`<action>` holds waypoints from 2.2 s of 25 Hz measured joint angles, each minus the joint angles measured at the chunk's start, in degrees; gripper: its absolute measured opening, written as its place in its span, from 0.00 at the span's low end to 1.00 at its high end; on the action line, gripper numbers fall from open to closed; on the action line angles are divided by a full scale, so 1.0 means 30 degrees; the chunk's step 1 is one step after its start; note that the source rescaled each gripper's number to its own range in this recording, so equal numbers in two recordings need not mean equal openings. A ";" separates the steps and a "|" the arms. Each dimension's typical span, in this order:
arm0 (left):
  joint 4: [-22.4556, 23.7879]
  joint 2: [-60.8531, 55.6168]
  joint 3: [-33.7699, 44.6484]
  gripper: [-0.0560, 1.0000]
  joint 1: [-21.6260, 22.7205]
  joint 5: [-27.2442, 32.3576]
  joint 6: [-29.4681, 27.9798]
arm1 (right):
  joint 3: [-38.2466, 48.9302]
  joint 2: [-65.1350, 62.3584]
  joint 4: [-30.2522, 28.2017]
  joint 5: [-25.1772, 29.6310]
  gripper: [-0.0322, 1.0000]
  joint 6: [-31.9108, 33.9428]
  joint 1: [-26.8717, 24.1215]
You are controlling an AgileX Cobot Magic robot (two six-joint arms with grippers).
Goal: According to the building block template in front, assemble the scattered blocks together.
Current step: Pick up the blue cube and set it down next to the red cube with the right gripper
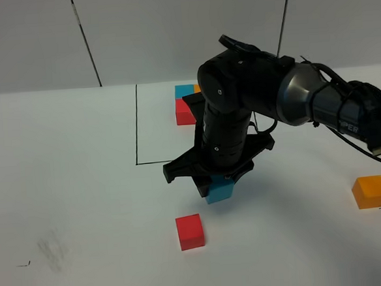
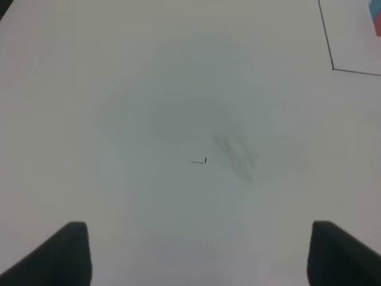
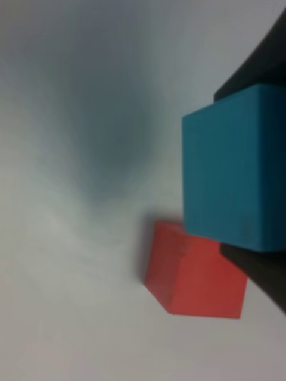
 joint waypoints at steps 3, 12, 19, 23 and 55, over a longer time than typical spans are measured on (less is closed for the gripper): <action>0.0000 0.0000 0.0000 1.00 0.0000 0.0000 0.0000 | -0.0925 0.0582 -0.0024 -0.0037 0.22 -0.0015 0.0000; 0.0000 0.0000 0.0000 1.00 0.0000 0.0000 0.0000 | -0.4841 0.3173 -0.0299 0.0869 0.22 -0.0464 0.0493; 0.0000 0.0000 0.0000 1.00 0.0000 0.0000 0.0000 | -0.5191 0.3951 -0.0601 0.1514 0.22 -0.0308 0.0557; 0.0000 0.0000 0.0000 1.00 0.0000 0.0000 0.0000 | -0.5229 0.3951 -0.0601 0.1026 0.22 0.0027 0.0557; 0.0000 0.0000 0.0000 1.00 0.0000 0.0000 0.0000 | -0.5251 0.5098 -0.0587 0.0265 0.22 0.2645 0.0837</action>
